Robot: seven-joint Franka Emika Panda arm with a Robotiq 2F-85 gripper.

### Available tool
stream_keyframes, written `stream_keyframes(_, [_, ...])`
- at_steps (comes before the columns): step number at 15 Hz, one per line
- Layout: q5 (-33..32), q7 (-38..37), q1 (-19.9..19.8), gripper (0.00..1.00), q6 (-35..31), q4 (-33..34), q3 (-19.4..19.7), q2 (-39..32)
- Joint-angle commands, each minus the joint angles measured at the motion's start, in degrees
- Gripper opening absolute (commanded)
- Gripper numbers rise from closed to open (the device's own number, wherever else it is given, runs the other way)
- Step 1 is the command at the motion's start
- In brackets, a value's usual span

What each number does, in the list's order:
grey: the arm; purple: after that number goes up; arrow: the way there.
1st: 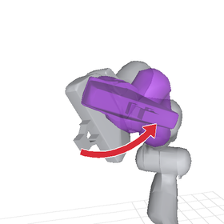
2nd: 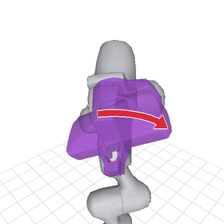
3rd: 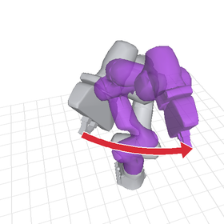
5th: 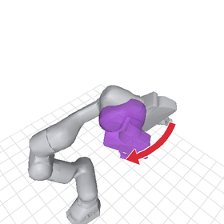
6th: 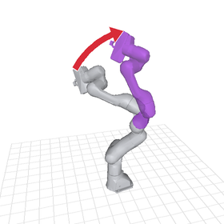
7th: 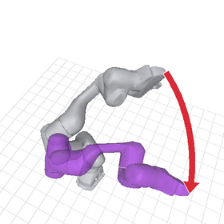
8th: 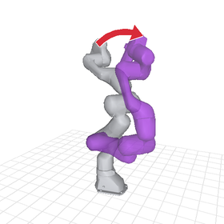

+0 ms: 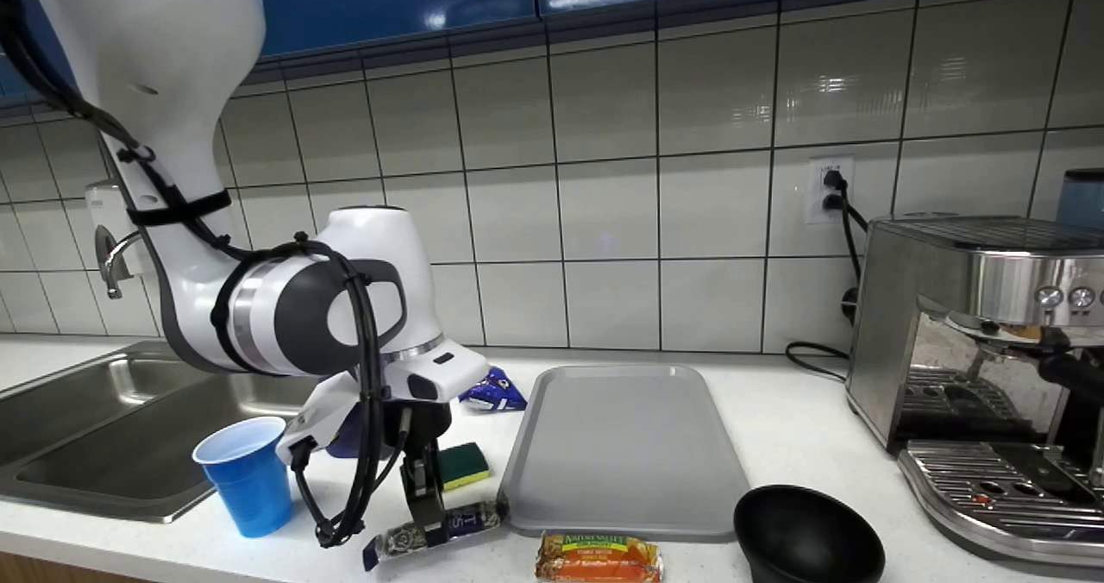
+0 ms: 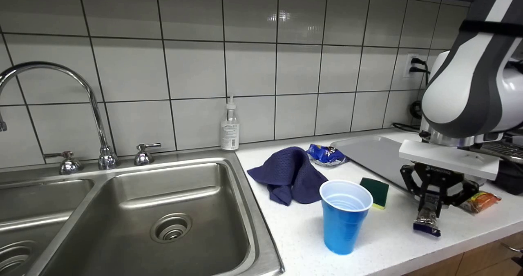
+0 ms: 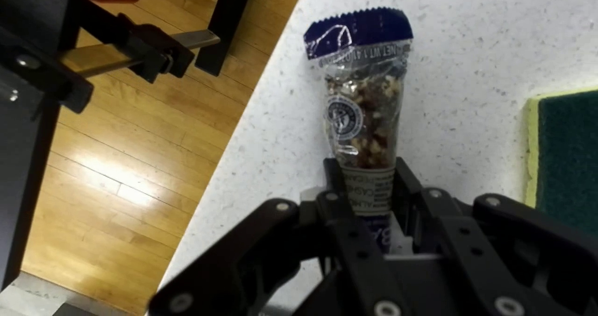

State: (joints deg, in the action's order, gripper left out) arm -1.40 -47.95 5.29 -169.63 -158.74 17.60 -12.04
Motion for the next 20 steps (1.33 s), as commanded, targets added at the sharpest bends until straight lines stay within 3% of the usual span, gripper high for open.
stream_keyframes(1, [-1.0, 0.6, 0.1, 0.07, 1.2, -1.0, 2.0, 4.6])
stream_keyframes(10, [0.3, -0.1, -4.3, 0.07, 3.2, 4.7, 3.2, 3.4])
stream_keyframes(20, [3.8, 0.6, -9.7, 0.07, 6.6, 16.9, 3.0, -4.8])
